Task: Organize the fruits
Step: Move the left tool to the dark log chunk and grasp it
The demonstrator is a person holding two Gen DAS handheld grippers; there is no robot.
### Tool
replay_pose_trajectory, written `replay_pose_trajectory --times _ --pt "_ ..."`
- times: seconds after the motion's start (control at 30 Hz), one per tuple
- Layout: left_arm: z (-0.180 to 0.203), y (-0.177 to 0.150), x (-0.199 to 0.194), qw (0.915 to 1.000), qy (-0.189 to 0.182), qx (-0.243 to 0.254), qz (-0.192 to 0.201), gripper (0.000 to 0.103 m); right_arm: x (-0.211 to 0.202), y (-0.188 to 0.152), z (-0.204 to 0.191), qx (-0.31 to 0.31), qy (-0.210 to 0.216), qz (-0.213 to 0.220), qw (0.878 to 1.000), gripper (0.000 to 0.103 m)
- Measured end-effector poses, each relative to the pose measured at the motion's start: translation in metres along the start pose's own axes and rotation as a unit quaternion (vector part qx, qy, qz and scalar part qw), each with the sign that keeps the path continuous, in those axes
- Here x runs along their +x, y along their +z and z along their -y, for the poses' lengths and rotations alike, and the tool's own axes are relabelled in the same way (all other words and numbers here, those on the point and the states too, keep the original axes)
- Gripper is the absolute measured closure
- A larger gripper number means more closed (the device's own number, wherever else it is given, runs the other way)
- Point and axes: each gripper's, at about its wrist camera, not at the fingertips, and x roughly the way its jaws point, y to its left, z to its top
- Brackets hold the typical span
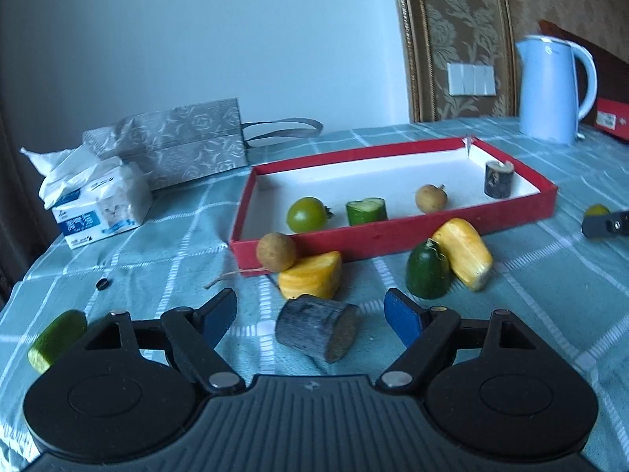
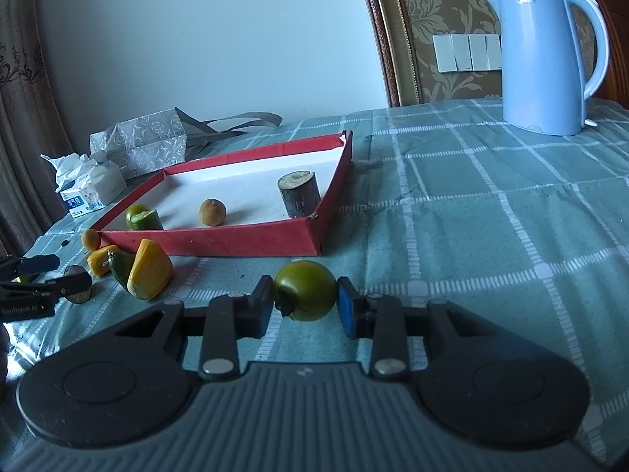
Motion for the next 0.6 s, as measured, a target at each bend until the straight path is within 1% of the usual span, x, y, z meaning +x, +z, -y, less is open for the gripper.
replay_pose_trajectory --times 0.13,0.17,0.2,0.23,0.27,0.3,0.33,0.5,0.6 --pt "0.002 0.000 0.002 1.0000 -0.006 0.007 -0.003 0.021 0.000 0.000 0.000 0.000 0.001 -0.001 1.000 0.070" --pt "0.000 0.000 0.002 0.9999 -0.009 0.004 -0.004 0.022 0.000 0.000 0.000 0.000 0.001 -0.001 1.000 0.070" --pt "-0.001 0.000 0.003 0.9999 -0.011 0.002 -0.005 0.032 0.000 0.000 0.000 0.000 0.001 -0.001 1.000 0.070" --pt "-0.002 0.000 0.004 0.9999 -0.014 0.000 -0.009 0.039 0.000 0.000 0.000 0.001 0.000 -0.001 1.000 0.070" --pt "-0.003 0.000 0.007 0.9997 -0.017 -0.002 -0.019 0.052 0.000 0.000 0.000 0.001 0.000 -0.002 1.000 0.070" --pt "-0.005 0.000 0.010 0.9993 -0.020 -0.006 -0.030 0.057 0.001 0.000 0.001 0.002 0.000 -0.002 1.000 0.070" --pt "-0.007 0.001 0.013 0.9990 -0.022 -0.011 -0.037 0.058 0.001 0.000 0.001 0.002 0.001 -0.003 1.000 0.070" --pt "-0.012 0.000 0.013 0.9986 -0.030 -0.023 -0.037 0.059 0.001 0.000 0.002 0.005 0.002 -0.004 1.000 0.070" --pt "-0.014 -0.001 0.012 0.9985 -0.024 -0.034 -0.037 0.060 0.002 0.000 0.002 0.005 0.003 -0.004 1.000 0.070"
